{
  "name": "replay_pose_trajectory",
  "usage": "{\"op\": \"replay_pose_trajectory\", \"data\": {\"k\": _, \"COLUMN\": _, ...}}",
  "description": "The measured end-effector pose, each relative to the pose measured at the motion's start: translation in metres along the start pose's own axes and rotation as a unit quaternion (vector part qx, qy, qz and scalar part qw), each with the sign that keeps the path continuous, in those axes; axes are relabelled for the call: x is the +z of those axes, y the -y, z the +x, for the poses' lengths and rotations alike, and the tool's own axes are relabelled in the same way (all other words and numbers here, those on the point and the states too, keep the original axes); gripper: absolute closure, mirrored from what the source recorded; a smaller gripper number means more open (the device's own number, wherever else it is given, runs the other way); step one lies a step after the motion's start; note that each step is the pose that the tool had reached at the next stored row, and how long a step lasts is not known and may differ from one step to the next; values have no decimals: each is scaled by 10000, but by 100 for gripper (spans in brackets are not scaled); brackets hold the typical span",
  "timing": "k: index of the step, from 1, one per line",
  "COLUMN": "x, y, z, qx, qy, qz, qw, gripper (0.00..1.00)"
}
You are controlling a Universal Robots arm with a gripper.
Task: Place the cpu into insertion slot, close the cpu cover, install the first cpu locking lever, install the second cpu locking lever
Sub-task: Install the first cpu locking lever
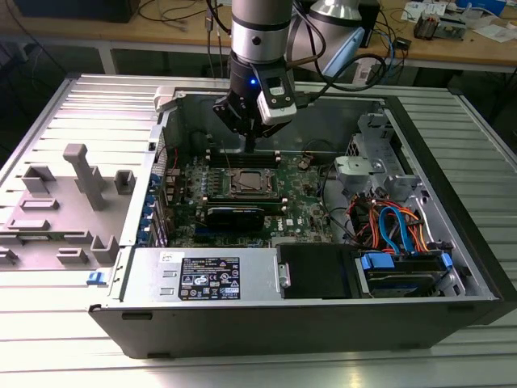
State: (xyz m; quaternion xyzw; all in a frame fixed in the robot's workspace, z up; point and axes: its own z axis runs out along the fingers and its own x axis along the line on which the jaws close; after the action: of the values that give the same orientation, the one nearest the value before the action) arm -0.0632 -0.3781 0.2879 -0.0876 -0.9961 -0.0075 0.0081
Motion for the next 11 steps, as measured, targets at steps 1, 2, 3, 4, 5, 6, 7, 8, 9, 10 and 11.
{"op": "replay_pose_trajectory", "data": {"k": 1, "x": 0, "y": 0, "z": 1, "qx": 0, "qy": 0, "qz": 0, "qw": 10000, "gripper": 89}}
{"op": "replay_pose_trajectory", "data": {"k": 2, "x": 0, "y": 0, "z": 2, "qx": -2, "qy": 0, "qz": 0, "qw": 10000, "gripper": 89}}
{"op": "replay_pose_trajectory", "data": {"k": 3, "x": 0, "y": 2, "z": 10, "qx": -30, "qy": 0, "qz": 0, "qw": 10000, "gripper": 89}}
{"op": "replay_pose_trajectory", "data": {"k": 4, "x": 1, "y": 3, "z": 16, "qx": -131, "qy": -2, "qz": 3, "qw": 9999, "gripper": 89}}
{"op": "replay_pose_trajectory", "data": {"k": 5, "x": 2, "y": 4, "z": 17, "qx": -271, "qy": -4, "qz": 6, "qw": 9996, "gripper": 89}}
{"op": "replay_pose_trajectory", "data": {"k": 6, "x": 5, "y": 3, "z": 17, "qx": -409, "qy": -6, "qz": 8, "qw": 9992, "gripper": 89}}
{"op": "replay_pose_trajectory", "data": {"k": 7, "x": 6, "y": 3, "z": 17, "qx": -493, "qy": -7, "qz": 9, "qw": 9988, "gripper": 89}}
{"op": "replay_pose_trajectory", "data": {"k": 8, "x": 6, "y": 3, "z": 17, "qx": -592, "qy": -8, "qz": 11, "qw": 9982, "gripper": 89}}
{"op": "replay_pose_trajectory", "data": {"k": 9, "x": 6, "y": 3, "z": 17, "qx": -620, "qy": -9, "qz": 11, "qw": 9981, "gripper": 89}}
{"op": "replay_pose_trajectory", "data": {"k": 10, "x": 7, "y": 3, "z": 17, "qx": -631, "qy": -9, "qz": 11, "qw": 9980, "gripper": 89}}
{"op": "replay_pose_trajectory", "data": {"k": 11, "x": 7, "y": 3, "z": 17, "qx": -632, "qy": -9, "qz": 11, "qw": 9980, "gripper": 89}}
